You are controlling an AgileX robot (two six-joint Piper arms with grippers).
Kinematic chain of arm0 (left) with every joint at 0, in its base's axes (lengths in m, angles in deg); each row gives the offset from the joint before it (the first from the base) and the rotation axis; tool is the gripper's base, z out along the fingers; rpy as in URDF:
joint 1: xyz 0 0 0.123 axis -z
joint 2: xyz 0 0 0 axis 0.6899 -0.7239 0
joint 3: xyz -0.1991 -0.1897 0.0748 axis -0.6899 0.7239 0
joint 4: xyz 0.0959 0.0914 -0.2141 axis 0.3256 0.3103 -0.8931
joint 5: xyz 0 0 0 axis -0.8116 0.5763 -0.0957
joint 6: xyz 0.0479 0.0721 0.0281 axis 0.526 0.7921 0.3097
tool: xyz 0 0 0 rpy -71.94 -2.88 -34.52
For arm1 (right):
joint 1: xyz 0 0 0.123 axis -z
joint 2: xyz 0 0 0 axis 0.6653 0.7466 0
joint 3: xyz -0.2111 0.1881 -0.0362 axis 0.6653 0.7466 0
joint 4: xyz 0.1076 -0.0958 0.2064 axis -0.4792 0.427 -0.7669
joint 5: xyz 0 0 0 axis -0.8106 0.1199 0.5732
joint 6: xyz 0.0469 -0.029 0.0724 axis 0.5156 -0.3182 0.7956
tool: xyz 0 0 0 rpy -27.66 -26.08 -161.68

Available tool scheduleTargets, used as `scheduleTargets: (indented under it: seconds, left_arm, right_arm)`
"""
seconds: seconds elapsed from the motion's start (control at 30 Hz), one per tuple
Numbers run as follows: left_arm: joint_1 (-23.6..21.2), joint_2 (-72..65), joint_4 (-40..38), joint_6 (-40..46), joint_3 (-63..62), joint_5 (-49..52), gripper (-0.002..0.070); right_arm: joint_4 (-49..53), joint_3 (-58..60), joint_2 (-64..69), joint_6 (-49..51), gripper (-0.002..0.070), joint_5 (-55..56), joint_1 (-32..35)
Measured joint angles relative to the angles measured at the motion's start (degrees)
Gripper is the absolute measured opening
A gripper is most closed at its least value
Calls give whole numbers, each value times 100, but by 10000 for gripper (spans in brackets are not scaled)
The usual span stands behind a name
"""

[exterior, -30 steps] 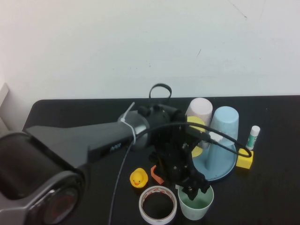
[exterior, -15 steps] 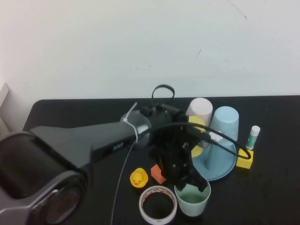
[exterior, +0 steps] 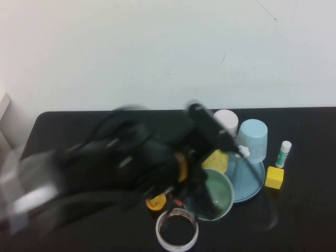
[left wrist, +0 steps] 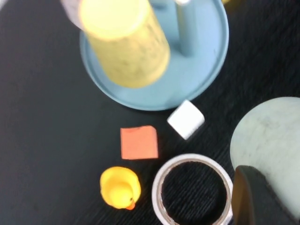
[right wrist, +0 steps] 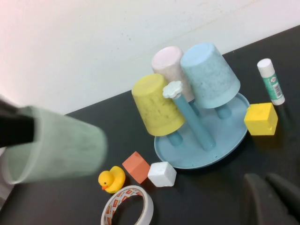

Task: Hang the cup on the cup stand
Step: Adjust the cup with two arms

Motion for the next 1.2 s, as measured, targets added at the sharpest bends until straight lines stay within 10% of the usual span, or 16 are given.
scheduleTargets:
  seconds: [0.3,0.7,0.9,1.2]
  left_arm:
    - [3,2061,2353,-2725,2206,-1062,7]
    - [3,2965,8097,-8589,3056,-1406,7]
    - [3,2965,8488,-10397,3081,-1214,6]
    - [3,2907,8554,-9921,3081,-2138,6]
  right_arm:
    - [-205,0,0,-210,-1,-92,0]
    - [-1285,8,0,-979,-1,-360,0]
    - [-1728,8,0,-1434,-1,-422,0]
    - [-1803,8,0,-1781,-1,-544,0]
